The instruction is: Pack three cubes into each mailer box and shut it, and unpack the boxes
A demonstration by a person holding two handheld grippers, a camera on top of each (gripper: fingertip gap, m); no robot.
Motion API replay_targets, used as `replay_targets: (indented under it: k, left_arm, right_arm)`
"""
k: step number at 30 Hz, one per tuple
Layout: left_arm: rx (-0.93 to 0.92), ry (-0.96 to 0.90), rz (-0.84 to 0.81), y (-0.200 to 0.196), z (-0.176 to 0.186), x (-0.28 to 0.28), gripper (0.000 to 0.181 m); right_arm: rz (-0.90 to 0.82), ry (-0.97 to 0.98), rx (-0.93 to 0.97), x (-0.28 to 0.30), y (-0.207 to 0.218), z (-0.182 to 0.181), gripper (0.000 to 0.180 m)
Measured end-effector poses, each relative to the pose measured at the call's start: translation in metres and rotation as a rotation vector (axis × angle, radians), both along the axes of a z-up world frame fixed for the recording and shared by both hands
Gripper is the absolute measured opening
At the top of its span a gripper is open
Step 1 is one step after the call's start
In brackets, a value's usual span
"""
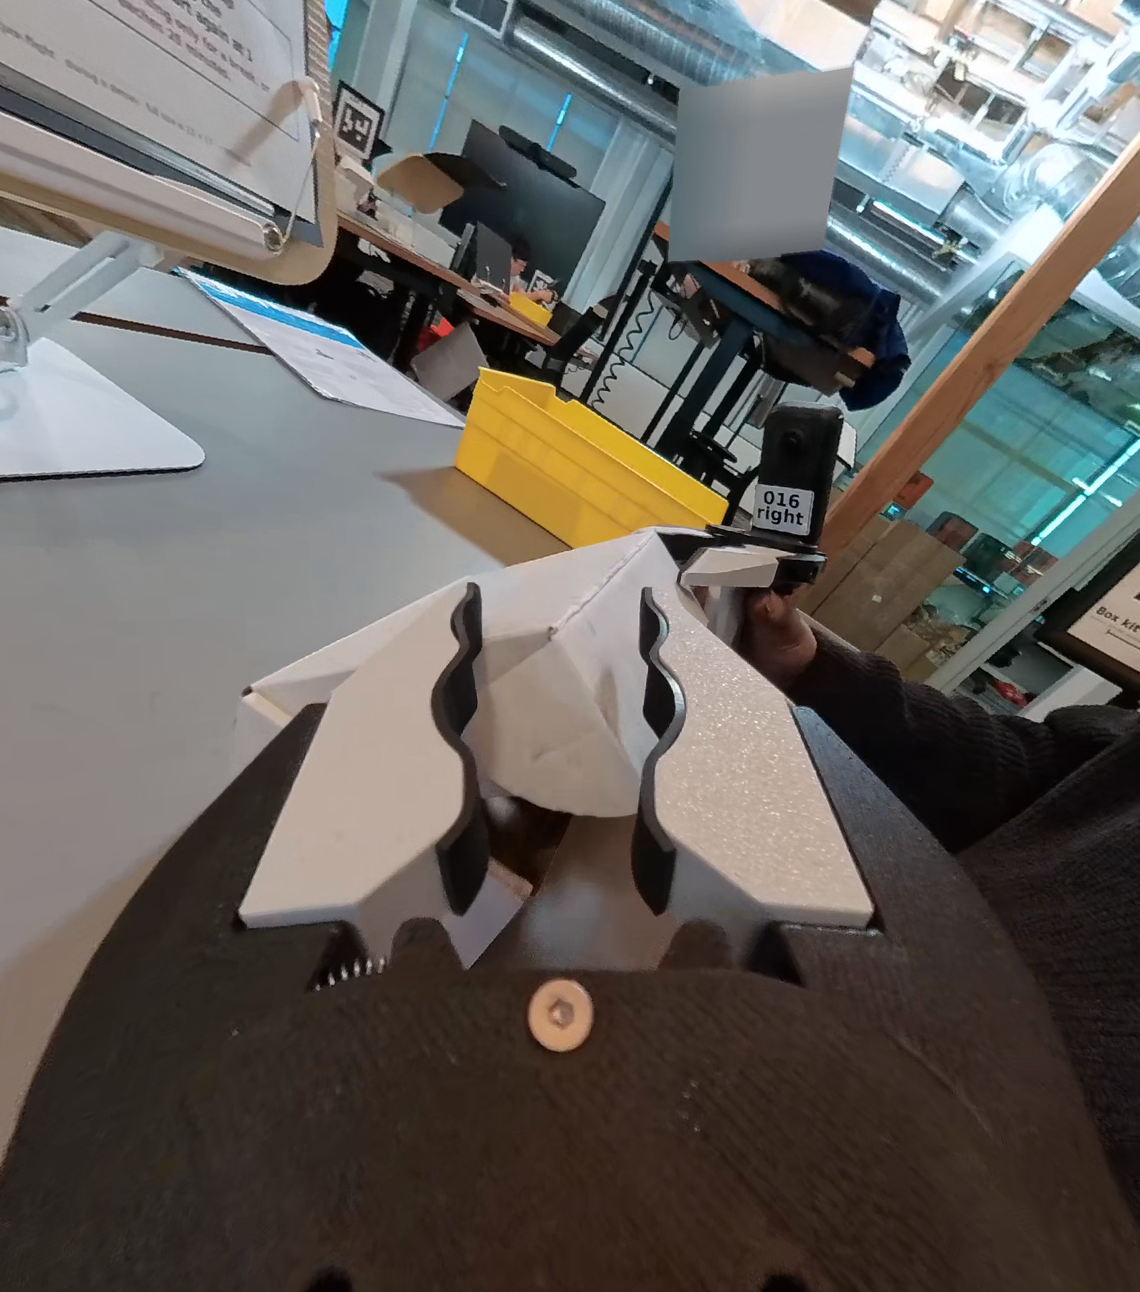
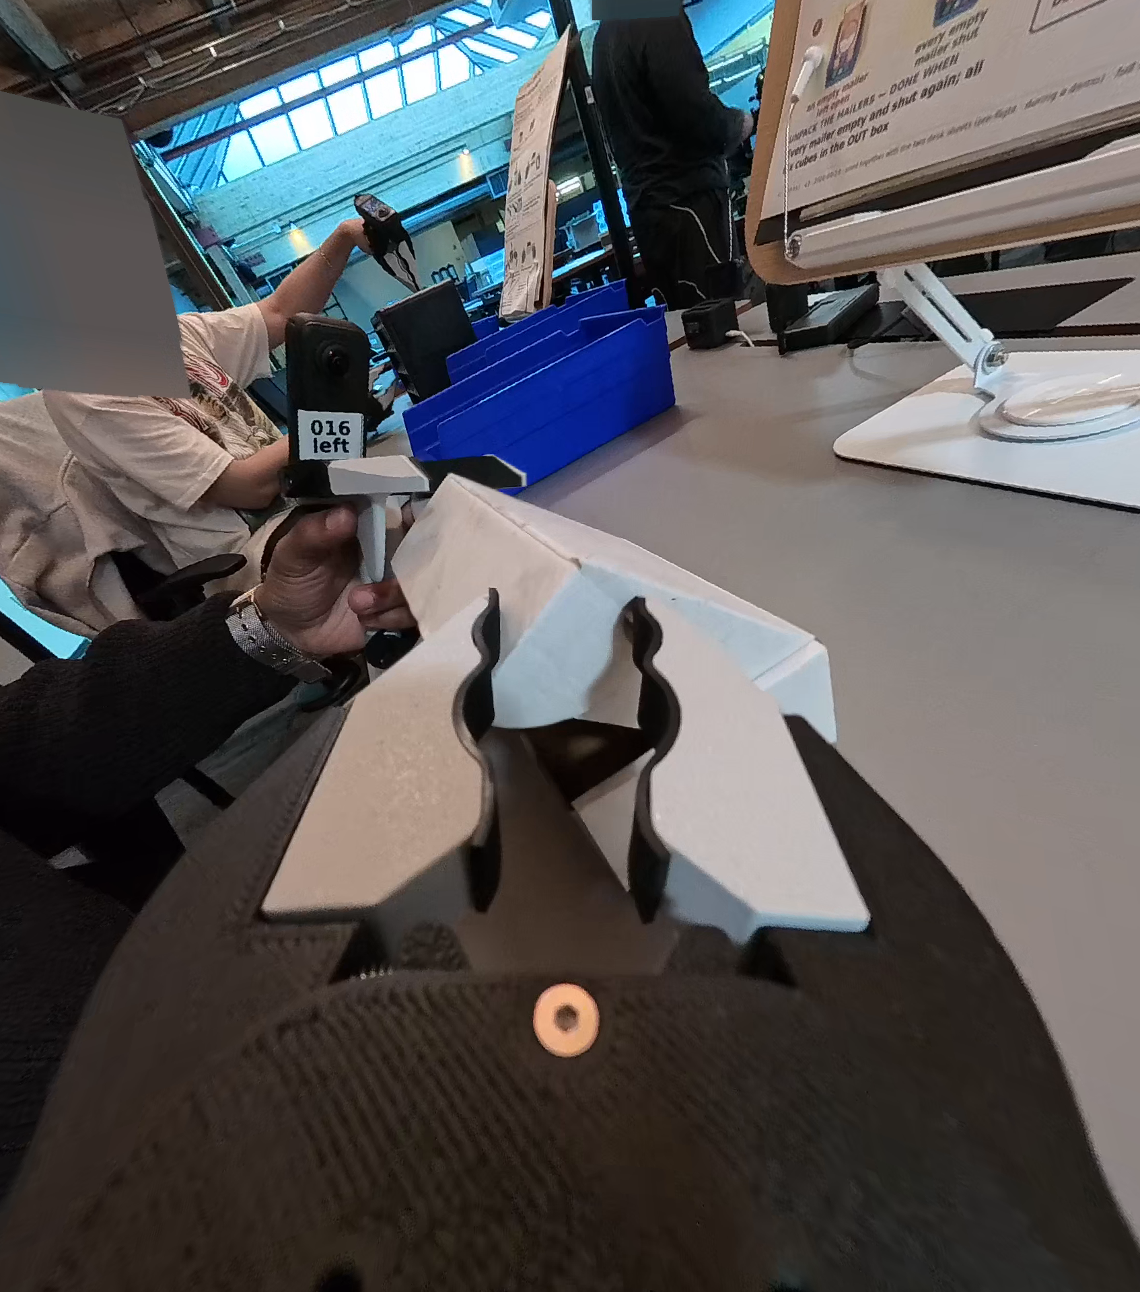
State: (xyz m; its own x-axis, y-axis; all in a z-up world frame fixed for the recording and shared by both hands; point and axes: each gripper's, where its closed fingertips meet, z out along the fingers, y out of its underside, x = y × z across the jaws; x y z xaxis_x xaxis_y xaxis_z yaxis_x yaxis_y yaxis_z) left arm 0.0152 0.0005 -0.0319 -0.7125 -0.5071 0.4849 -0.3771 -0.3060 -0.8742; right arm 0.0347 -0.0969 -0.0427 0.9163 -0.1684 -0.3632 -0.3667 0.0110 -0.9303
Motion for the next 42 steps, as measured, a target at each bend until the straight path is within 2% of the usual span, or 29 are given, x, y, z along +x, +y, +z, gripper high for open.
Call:
replay_targets:
  k: [17,23,26,31,34,42]
  left_arm:
    - [0.076,0.031,-0.028,-0.009,-0.013,-0.001,0.043]
    - [0.036,0.04,-0.034,-0.006,-0.01,-0.001,0.043]
    - [-0.013,0.011,0.03,0.008,0.001,0.004,0.043]
    - [-0.185,-0.029,0.235,0.061,0.022,0.014,0.042]
    - [-0.253,0.014,0.23,0.068,0.02,0.016,0.043]
    - [-0.079,0.109,0.224,0.05,-0.009,0.022,0.043]
  right_arm:
    - [-0.004,0.015,-0.059,0.001,0.002,-0.011,0.037]
    - [-0.004,0.021,-0.062,0.002,0.002,-0.012,0.037]
    - [-0.004,0.025,-0.064,0.002,0.002,-0.013,0.038]
    - [-0.003,0.026,-0.066,0.001,0.002,-0.013,0.038]
    - [-0.003,0.028,-0.065,0.002,0.002,-0.013,0.038]
    - [-0.009,0.032,-0.072,0.003,0.003,-0.015,0.038]
